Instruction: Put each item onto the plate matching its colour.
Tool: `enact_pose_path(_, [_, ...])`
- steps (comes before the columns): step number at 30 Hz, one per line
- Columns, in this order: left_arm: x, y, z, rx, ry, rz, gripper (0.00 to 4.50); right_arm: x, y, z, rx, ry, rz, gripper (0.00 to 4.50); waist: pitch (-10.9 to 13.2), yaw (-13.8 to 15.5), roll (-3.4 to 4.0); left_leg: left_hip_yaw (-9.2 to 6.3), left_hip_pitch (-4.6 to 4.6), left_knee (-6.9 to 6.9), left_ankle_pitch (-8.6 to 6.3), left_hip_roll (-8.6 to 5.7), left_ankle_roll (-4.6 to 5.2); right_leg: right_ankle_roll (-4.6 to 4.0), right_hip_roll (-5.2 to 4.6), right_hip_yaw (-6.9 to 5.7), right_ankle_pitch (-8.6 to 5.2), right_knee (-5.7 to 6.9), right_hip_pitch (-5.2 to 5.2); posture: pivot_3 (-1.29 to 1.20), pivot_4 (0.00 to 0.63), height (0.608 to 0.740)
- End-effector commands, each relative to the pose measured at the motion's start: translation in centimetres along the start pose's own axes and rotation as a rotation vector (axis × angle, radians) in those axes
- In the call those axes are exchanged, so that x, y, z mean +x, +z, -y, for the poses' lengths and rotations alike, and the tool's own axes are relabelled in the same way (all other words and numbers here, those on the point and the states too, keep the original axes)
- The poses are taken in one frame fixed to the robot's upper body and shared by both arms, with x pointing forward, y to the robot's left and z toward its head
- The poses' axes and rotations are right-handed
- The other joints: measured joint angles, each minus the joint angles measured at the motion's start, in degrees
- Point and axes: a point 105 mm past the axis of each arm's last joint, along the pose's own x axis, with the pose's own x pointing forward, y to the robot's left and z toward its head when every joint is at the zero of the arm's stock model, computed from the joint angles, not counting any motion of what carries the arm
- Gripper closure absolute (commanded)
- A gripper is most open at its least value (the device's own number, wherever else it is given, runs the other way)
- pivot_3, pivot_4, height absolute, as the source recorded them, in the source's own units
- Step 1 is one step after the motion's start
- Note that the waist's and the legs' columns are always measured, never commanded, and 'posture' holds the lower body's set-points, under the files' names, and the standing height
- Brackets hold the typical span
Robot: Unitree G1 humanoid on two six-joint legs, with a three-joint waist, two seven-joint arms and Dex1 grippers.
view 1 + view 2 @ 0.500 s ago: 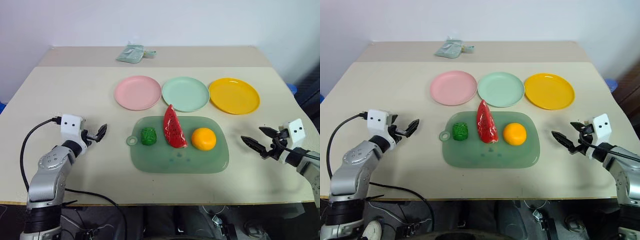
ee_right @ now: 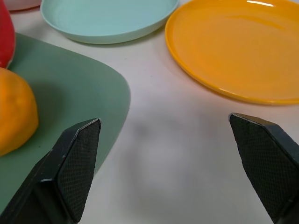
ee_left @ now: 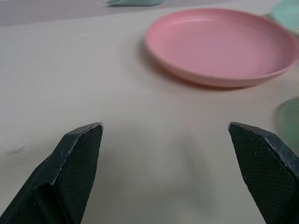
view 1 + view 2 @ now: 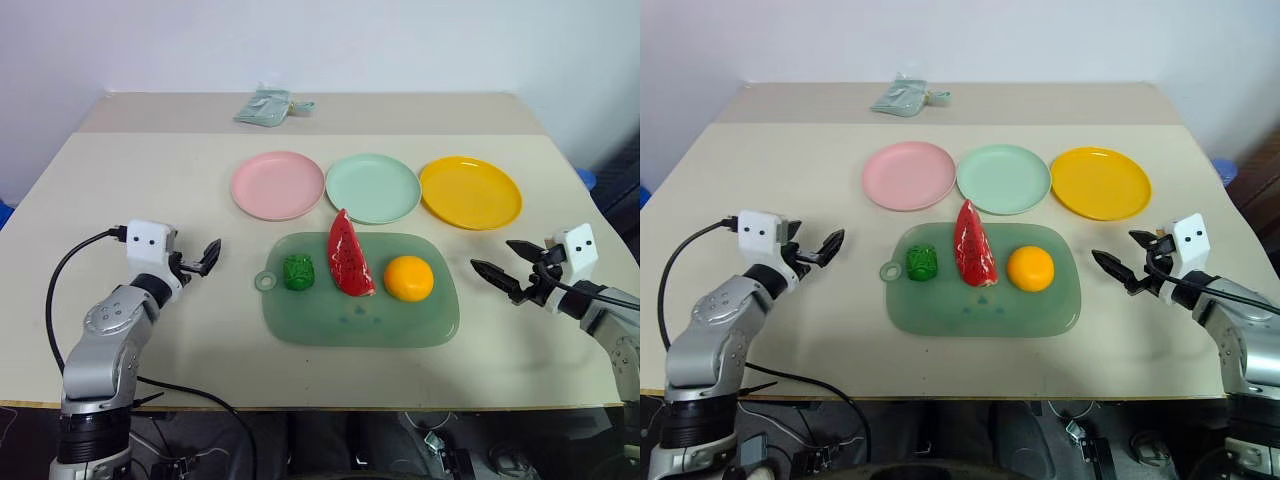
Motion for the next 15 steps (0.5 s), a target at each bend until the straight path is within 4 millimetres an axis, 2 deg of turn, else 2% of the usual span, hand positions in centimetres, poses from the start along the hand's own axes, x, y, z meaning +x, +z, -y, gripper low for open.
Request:
enact_pose_path(1, [0.6, 1.9, 0.9, 0.030, -0.050, 0.051, 0.10, -0.4, 1.2, -0.2, -0.036, -0.005, 0.054, 0.00, 0.0, 0.1, 0.00, 0.00, 0.00, 0.00, 0.00, 0.00, 0.00, 0.00, 0.00, 0.00, 0.00, 0.00, 0.00, 0.00, 0.150, 0.740])
enact_pose_path(8, [1.7, 1.4, 2.2, 0.041, -0.107, 0.037, 0.10, -0.8, -0.2, -1.0, -0.020, -0.040, 0.058, 0.00, 0.0, 0.0, 0.00, 0.00, 0.00, 0.00, 0.00, 0.00, 0.00, 0.00, 0.01, 0.00, 0.00, 0.01, 0.00, 0.00, 0.150, 0.740])
enact_pose_path(10, [2.0, 1.7, 3.2, 0.038, -0.162, 0.042, 0.10, -1.1, 0.5, -0.9, -0.037, -0.057, 0.086, 0.00, 0.0, 0.0, 0.00, 0.00, 0.00, 0.01, 0.00, 0.00, 0.00, 0.00, 0.01, 0.01, 0.00, 0.01, 0.00, 0.00, 0.150, 0.740])
enact_pose_path(15, [2.3, 1.4, 4.2, 0.080, -0.255, 0.025, 0.10, -1.3, 1.9, -0.9, -0.085, -0.071, 0.115, 0.00, 0.0, 0.0, 0.01, 0.00, 0.00, 0.00, 0.00, 0.00, -0.01, 0.00, 0.03, 0.00, 0.00, 0.01, -0.01, 0.00, 0.150, 0.740])
